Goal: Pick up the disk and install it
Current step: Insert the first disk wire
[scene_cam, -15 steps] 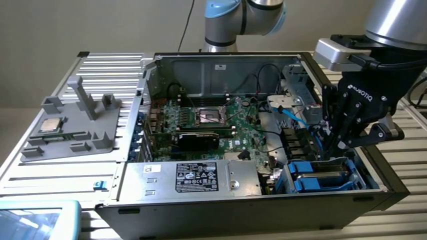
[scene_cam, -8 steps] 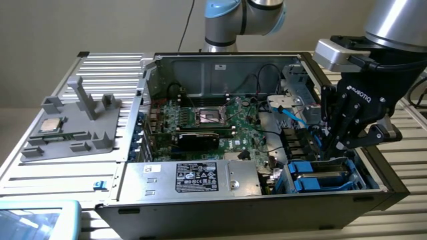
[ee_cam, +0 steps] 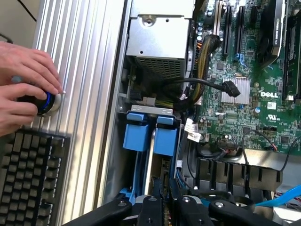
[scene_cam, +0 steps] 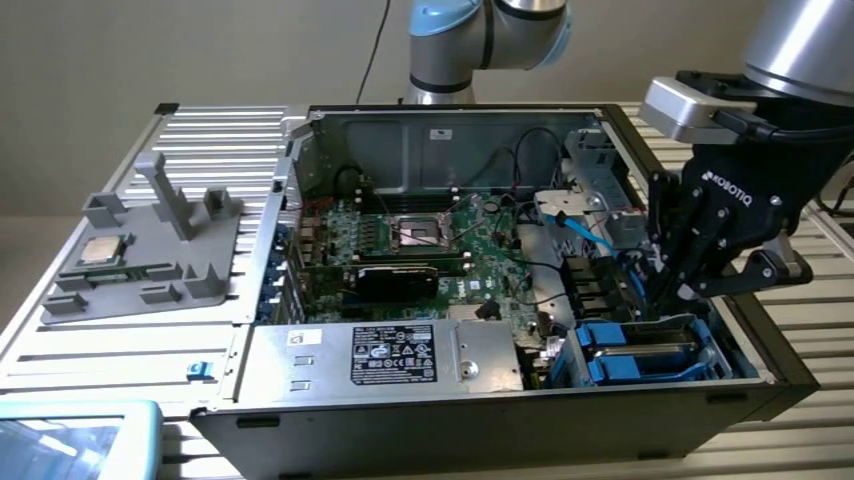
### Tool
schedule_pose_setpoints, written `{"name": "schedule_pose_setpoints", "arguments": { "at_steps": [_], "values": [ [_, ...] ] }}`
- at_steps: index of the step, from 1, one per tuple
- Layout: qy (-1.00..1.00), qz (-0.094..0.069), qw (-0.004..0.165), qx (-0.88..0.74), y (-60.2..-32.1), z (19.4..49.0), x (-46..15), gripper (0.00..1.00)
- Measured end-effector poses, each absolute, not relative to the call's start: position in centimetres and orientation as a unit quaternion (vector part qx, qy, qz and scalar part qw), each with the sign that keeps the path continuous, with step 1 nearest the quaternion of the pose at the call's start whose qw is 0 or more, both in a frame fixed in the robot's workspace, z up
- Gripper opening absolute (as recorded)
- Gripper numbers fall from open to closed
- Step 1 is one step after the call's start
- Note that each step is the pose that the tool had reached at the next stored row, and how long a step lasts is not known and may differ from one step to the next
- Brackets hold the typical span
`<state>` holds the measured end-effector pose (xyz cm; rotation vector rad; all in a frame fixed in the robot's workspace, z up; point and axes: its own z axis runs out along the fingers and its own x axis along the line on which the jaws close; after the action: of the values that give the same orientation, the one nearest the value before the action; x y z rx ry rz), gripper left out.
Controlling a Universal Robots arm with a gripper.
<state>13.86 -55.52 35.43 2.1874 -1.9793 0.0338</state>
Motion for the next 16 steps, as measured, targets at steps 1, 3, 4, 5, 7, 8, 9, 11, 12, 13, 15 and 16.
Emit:
{"name": "schedule_pose_setpoints", "arguments": {
  "at_steps": [1,3,4,5,7,8,9,11,12,13,15,16],
  "values": [
    [-0.668,0.009,0.094,0.738,-55.61,35.38,13.86,0.17],
    [-0.668,0.007,0.091,0.738,-55.82,35.33,13.89,0.17],
    [-0.668,0.006,0.091,0.739,-55.95,35.32,13.93,0.17],
    [-0.668,0.006,0.091,0.739,-56.05,35.32,13.96,0.17],
    [-0.669,0.006,0.091,0.738,-56.20,35.27,14.03,0.17],
    [-0.669,0.006,0.091,0.738,-56.24,35.26,14.04,0.17],
    [-0.669,0.006,0.091,0.737,-56.29,35.25,14.04,0.17],
    [-0.670,0.005,0.091,0.736,-56.29,35.23,14.08,0.17],
    [-0.673,0.005,0.091,0.734,-56.29,35.19,14.09,0.17],
    [-0.677,0.005,0.091,0.730,-56.29,35.16,14.09,0.17],
    [-0.687,0.003,0.091,0.721,-56.29,35.10,14.09,0.17],
    [-0.692,0.003,0.091,0.716,-56.29,35.06,14.09,0.17]
  ]
}}
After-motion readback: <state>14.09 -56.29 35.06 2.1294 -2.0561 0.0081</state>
